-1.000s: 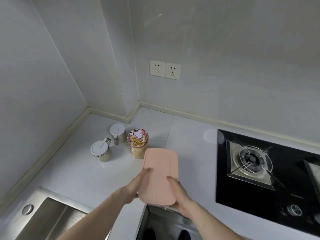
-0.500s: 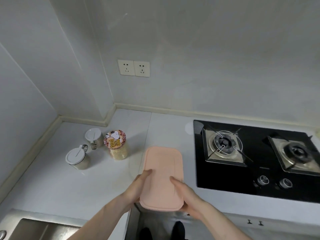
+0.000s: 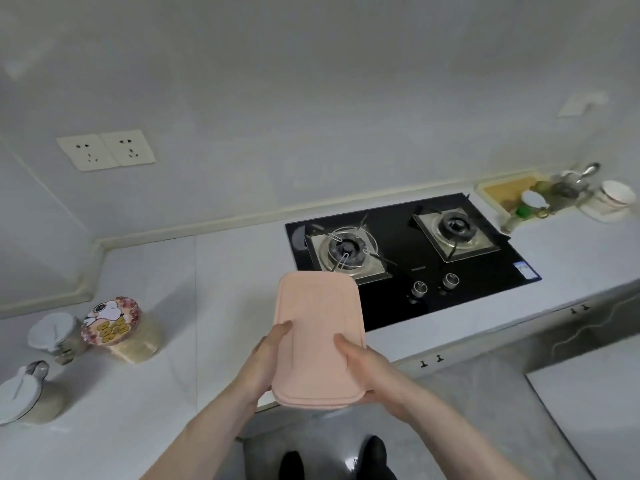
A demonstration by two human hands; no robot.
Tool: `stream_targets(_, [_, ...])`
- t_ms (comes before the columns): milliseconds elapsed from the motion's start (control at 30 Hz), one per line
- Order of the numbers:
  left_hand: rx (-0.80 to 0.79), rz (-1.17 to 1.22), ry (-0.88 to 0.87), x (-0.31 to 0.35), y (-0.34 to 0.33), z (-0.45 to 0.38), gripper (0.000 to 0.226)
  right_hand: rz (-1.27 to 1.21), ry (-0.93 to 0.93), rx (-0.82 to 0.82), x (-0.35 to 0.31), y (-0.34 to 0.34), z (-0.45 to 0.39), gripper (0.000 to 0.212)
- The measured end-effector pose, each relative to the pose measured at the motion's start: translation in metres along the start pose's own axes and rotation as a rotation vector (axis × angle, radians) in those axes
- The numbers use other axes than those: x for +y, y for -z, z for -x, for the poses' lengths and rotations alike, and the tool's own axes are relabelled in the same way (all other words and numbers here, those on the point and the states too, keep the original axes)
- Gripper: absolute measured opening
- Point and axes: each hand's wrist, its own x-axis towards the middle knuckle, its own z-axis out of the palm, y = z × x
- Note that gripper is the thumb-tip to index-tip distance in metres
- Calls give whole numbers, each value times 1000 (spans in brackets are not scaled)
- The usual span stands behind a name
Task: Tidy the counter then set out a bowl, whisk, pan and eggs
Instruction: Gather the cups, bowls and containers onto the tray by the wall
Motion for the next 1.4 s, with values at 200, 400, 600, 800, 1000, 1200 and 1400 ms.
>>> stream_targets(200, [-86, -138, -30, 25, -54, 5, 42, -37, 71, 45, 7, 51, 31, 60])
stream_targets(400, [-140, -240, -99, 51, -155, 10, 40, -113, 104, 175, 24, 140, 71, 63])
stream_targets(600, [-283, -331, -148, 67, -295, 34, 35, -185, 136, 320, 53, 254, 125, 45])
stream_targets(800, [-362, -365, -117, 62, -406, 41, 37, -203, 110, 371, 86, 356, 166, 50])
stream_targets(1000, [-420, -493, -114, 65, -493, 41, 38, -257, 107, 419, 115, 431, 185, 52])
stream_targets(1200, [-459, -581, -93, 83, -572, 7, 37, -344, 92, 481, 123, 498, 181, 49])
stream_targets(1400, [-478, -597, -76, 108, -643, -44, 35, -384, 55, 535, 110, 570, 161, 47])
